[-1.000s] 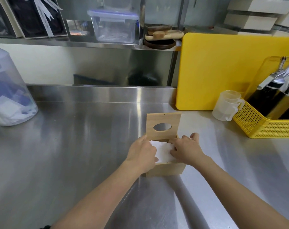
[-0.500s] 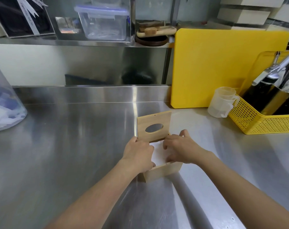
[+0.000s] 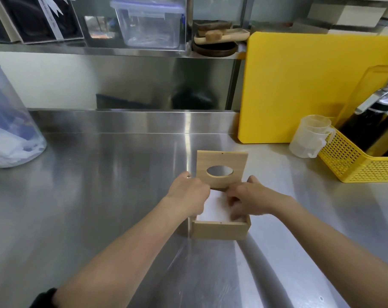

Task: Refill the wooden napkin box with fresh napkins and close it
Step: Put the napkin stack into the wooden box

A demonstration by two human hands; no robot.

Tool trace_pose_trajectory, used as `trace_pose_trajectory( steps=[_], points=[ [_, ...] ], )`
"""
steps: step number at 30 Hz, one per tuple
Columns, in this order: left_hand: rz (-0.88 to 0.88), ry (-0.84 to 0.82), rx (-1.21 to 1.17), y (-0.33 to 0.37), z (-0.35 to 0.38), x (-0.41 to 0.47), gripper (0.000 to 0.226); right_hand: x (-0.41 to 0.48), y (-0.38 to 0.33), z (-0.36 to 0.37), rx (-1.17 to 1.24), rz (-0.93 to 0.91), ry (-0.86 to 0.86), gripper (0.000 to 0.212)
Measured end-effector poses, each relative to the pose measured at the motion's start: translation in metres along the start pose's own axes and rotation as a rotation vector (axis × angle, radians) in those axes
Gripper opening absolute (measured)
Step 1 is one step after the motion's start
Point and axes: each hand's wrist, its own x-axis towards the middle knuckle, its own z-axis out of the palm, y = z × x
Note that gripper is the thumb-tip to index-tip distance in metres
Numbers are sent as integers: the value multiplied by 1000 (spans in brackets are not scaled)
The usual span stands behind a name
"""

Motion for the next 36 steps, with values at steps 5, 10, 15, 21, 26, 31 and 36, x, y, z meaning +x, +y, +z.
trace_pose_trajectory(
  steps=[5,10,15,21,26,31,36],
  points=[
    [-29,-70,-19,12,11,2,21,5,-7,14,-89,50,35,7],
    [-16,-73,8,10,12,3,21,3,-11,14,-90,95,22,9],
    [44,-84,-180,3,10,-11,15,-11,-8,6,92,28,70,5],
    [-389,314,-893,-25,-3,-27,21,-34,4,-8,816,224,645,7],
    [-808,226,-1736,-22,-12,-13,45,-27,7,-16,1598,558,557,40],
    [-745,-150,-2022,-19,-25,-4,85,-16,8,-22,1824,606,202,70],
    [-620,-213,-2033,-20,-25,-5,57,-14,8,-25,1787,540,127,64]
  ],
)
